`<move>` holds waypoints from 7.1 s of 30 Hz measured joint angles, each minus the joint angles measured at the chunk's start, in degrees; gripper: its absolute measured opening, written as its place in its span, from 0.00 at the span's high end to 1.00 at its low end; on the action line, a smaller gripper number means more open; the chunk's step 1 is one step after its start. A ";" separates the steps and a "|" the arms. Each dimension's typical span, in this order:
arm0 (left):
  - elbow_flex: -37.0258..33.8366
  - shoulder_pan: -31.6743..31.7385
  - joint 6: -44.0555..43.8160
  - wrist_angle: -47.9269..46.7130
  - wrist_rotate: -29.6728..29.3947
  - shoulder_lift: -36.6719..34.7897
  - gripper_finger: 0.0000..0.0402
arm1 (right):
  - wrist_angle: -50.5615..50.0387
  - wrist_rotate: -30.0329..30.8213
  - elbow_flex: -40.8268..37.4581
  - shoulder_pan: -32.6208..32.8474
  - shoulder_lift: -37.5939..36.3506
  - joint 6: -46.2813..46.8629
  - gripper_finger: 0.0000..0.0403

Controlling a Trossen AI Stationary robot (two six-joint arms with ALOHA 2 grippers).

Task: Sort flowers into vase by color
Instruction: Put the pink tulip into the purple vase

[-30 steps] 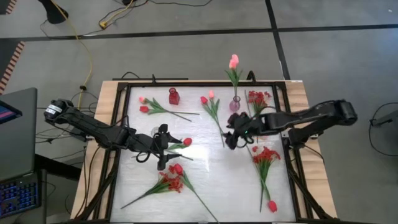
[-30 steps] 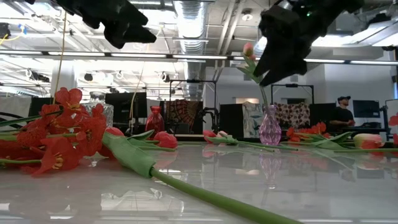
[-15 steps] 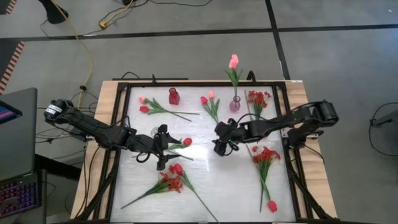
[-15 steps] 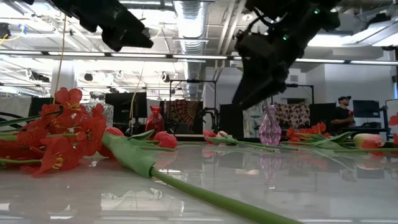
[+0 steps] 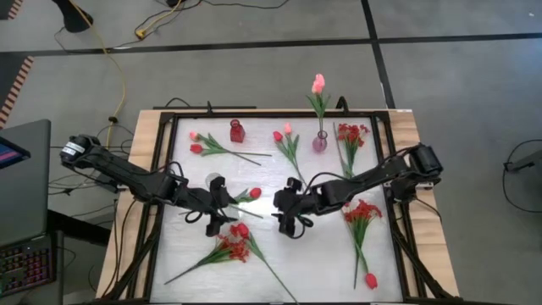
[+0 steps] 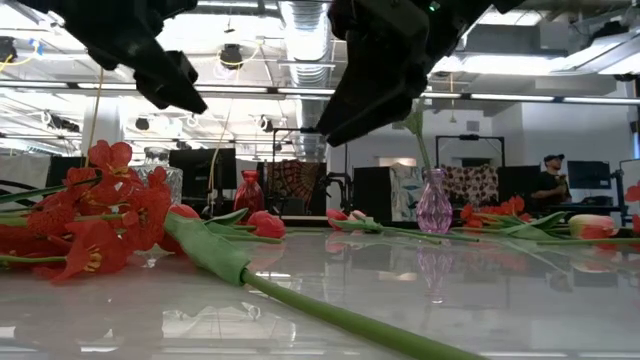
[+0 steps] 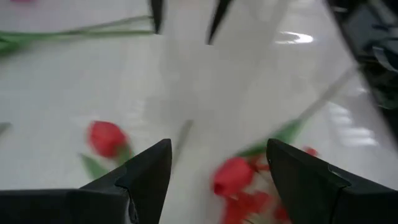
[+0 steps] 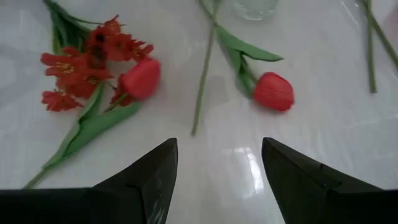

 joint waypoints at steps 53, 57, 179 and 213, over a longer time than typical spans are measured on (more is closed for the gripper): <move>13.58 10.30 32.11 -16.83 8.56 27.34 0.72 | -0.17 0.96 1.39 2.60 1.41 0.02 0.35; 13.58 10.29 32.13 -16.63 7.08 27.34 0.74 | -0.13 1.07 1.39 2.57 1.41 0.02 0.35; 34.07 -5.99 29.99 -35.54 -13.48 24.50 1.00 | -0.96 -5.34 1.36 2.90 1.34 20.25 0.35; 32.00 -8.74 32.65 -29.41 -15.97 31.11 1.00 | 13.19 -12.67 1.42 1.11 1.43 21.76 0.35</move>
